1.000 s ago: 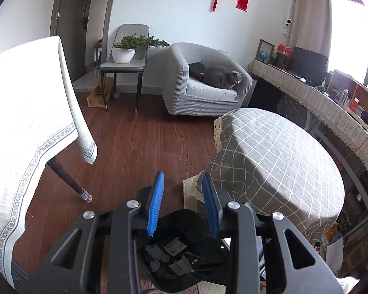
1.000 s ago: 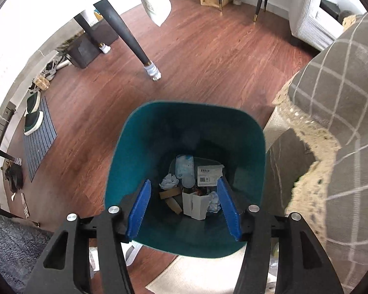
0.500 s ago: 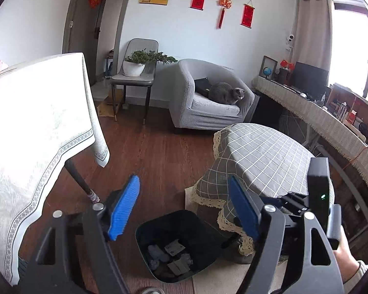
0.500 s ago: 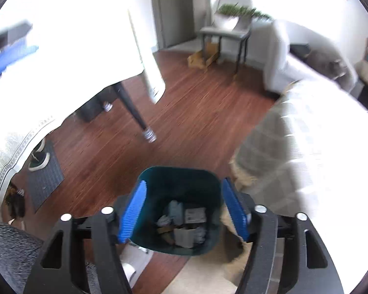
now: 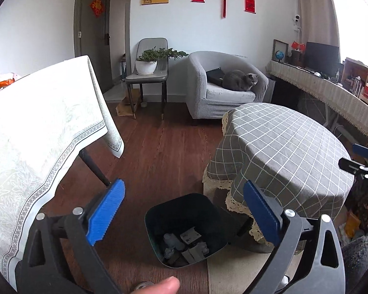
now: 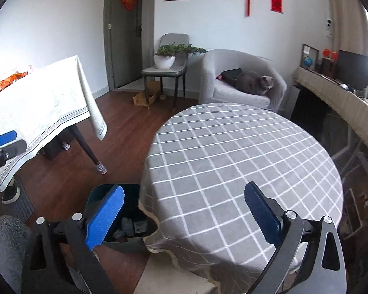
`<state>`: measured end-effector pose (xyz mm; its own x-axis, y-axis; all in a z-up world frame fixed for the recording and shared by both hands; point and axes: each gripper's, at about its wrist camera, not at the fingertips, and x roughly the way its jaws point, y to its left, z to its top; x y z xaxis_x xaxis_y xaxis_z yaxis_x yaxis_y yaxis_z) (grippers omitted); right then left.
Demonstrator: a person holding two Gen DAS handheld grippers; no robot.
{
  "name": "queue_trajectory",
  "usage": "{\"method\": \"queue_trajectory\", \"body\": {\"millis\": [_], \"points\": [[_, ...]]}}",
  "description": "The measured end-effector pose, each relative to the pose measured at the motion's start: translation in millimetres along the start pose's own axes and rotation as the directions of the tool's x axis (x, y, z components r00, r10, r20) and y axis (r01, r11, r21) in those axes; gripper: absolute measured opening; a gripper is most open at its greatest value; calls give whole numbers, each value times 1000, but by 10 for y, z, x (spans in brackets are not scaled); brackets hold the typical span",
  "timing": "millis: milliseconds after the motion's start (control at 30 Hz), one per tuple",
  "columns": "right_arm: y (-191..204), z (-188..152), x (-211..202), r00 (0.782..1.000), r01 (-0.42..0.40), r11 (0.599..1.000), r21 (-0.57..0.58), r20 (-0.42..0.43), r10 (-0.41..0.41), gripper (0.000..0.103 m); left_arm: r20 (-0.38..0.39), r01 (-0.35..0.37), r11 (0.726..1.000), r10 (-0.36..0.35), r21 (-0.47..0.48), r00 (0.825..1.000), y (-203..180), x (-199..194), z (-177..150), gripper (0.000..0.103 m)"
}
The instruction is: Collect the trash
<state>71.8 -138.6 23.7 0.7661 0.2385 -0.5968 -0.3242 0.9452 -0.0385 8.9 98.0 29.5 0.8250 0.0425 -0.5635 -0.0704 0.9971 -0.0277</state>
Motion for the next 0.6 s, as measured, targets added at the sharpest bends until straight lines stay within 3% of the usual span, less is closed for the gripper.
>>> {"method": "queue_trajectory", "body": {"millis": [167,333,467,600], "points": [[-495,-248,-250,995,100,994,53,22,-102,100,-8,-7,999,7,-40,1000,-108,62,-231,99],[-792,-502,-360,992,121,988,100,14,-123,100,10,0,997,1,-76,1000,-162,68,-295,99],[-939,-505,-458,990,120,985,126,57,-128,100,12,-43,999,42,10,999,-344,100,-264,99],[-935,-520,-374,993,108,987,120,39,-114,100,-3,-41,998,41,42,999,-451,151,-317,99]]}}
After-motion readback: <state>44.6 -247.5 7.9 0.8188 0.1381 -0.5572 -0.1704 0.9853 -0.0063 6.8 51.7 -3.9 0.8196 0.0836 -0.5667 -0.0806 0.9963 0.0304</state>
